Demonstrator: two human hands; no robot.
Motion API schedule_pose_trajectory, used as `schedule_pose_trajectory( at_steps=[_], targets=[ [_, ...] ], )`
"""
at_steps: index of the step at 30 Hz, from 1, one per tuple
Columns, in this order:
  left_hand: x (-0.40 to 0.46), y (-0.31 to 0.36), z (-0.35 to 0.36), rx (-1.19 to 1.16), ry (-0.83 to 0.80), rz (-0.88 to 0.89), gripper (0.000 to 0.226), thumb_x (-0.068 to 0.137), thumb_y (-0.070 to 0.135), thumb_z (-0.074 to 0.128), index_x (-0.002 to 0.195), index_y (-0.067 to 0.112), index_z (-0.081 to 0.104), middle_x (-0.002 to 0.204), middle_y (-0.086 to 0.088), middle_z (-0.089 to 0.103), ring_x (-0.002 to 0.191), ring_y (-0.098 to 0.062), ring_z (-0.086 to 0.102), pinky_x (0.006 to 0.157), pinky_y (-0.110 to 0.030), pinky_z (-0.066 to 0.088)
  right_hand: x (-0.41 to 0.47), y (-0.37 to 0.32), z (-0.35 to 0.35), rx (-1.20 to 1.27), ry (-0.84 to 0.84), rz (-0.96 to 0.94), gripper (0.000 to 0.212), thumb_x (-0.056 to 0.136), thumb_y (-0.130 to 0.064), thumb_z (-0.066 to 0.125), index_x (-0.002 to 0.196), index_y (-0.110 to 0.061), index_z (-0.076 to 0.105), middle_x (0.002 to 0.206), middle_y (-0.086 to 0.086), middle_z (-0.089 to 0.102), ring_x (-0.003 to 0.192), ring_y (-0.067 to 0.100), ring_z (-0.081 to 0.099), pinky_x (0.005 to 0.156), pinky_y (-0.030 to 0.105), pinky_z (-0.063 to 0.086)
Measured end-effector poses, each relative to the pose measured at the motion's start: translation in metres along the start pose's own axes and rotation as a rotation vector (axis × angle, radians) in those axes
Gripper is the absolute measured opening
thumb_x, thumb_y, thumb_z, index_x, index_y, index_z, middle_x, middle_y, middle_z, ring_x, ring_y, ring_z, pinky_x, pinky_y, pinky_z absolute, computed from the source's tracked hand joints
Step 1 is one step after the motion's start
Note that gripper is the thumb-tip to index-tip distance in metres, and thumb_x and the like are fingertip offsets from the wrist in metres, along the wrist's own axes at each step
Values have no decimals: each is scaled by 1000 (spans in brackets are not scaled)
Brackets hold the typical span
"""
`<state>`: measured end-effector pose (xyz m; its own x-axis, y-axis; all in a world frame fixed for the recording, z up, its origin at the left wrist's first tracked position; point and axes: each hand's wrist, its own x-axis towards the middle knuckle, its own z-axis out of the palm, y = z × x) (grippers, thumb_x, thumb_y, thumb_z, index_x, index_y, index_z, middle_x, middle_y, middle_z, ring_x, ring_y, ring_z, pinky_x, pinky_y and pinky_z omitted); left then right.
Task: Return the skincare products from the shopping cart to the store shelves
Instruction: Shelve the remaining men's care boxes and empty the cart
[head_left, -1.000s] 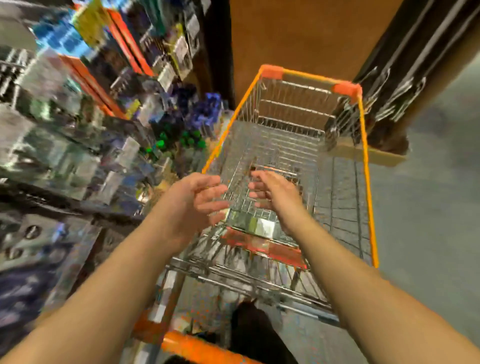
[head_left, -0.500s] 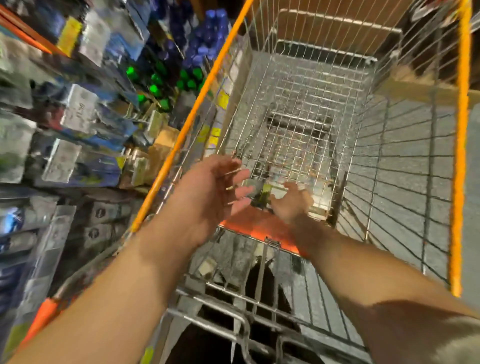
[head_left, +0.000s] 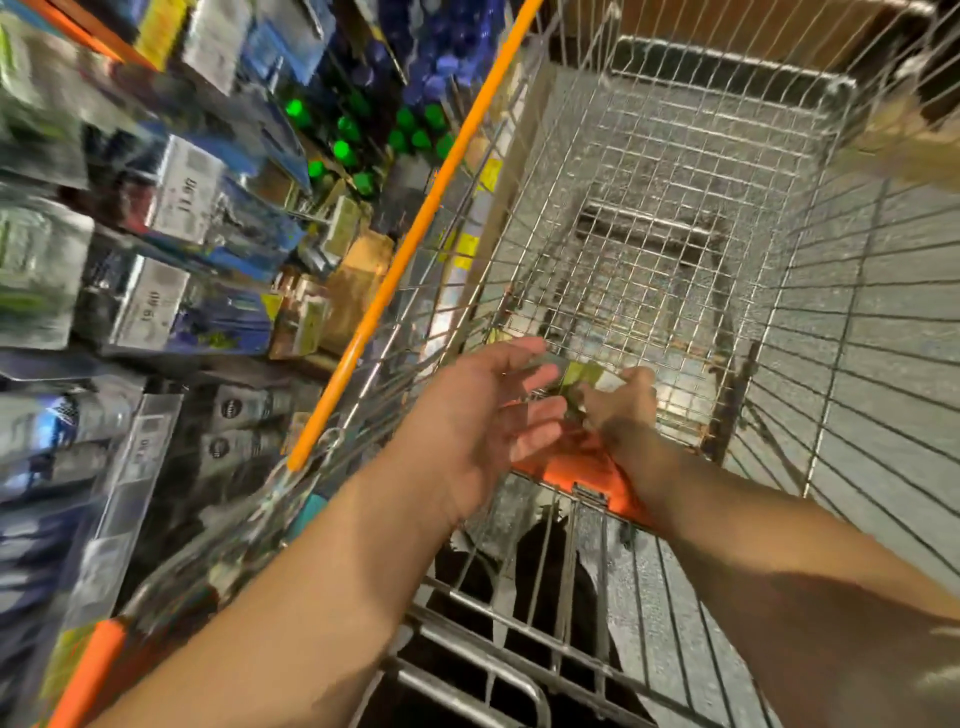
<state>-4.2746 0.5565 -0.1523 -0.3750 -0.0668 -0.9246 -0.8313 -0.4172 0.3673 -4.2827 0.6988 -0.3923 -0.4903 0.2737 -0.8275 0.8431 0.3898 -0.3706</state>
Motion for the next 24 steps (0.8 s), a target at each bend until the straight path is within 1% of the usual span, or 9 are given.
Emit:
schedule_pose_trajectory(
  at_steps=[3,5,7,10,13,17,20,22,24],
  targets=[
    [-13,13,-1,-1,-4,30,18,102,19,51,109,23,68,99,-1,69,90,-23,64,72,-31,55,-21,-7,-12,198,-41,-69,45,86,-37,77,112,-33,40,116,15,64,84,24,62,61,28,47],
    [-22,21,-3,6,-11,54,17,102,19,52,103,25,68,96,1,68,87,-22,64,75,-34,54,-38,-16,-20,409,-85,-82,40,82,-40,79,105,-37,47,114,12,69,87,23,68,75,38,58],
    [-34,30,-6,26,-20,93,18,102,20,51,99,26,68,94,2,69,84,-20,64,74,-32,53,-55,-29,-27,539,-147,-107,49,72,-56,79,112,-40,53,116,4,73,94,24,76,92,48,59],
    [-58,42,-12,35,-42,166,19,102,17,50,99,26,67,93,2,68,78,-19,63,72,-32,51,-98,-68,-44,705,-248,-154,75,75,-65,71,137,-28,53,126,8,73,105,27,75,94,51,58],
    [-87,52,-23,18,-85,252,21,102,15,49,101,26,66,93,0,65,75,-17,62,71,-31,49,-156,-111,-63,800,-311,-276,50,96,-57,54,129,-22,65,118,12,75,103,28,73,87,47,56],
    [-128,62,-40,63,-117,449,23,100,14,53,100,27,71,98,3,67,89,-18,61,75,-33,48,-243,-154,-82,868,-446,-316,51,104,-59,39,106,-18,70,85,7,75,72,23,63,65,33,41],
    [-157,69,-60,146,-98,646,21,91,25,68,109,35,71,95,14,70,87,-7,62,72,-30,45,-303,-176,-90,859,-631,-344,59,101,-64,38,101,-19,75,88,9,74,68,21,60,58,29,41],
    [-180,73,-79,246,-102,758,46,75,39,75,118,50,64,122,19,63,104,-1,65,79,-27,49,-334,-186,-89,842,-787,-357,62,99,-66,38,105,-18,76,90,9,71,59,21,55,49,25,36],
    [-204,74,-99,326,-112,845,70,65,43,80,128,58,53,135,24,54,110,9,61,82,-17,51,-360,-195,-84,756,-921,-377,63,98,-67,35,117,-19,71,92,8,68,46,18,45,48,25,22]
  ],
)
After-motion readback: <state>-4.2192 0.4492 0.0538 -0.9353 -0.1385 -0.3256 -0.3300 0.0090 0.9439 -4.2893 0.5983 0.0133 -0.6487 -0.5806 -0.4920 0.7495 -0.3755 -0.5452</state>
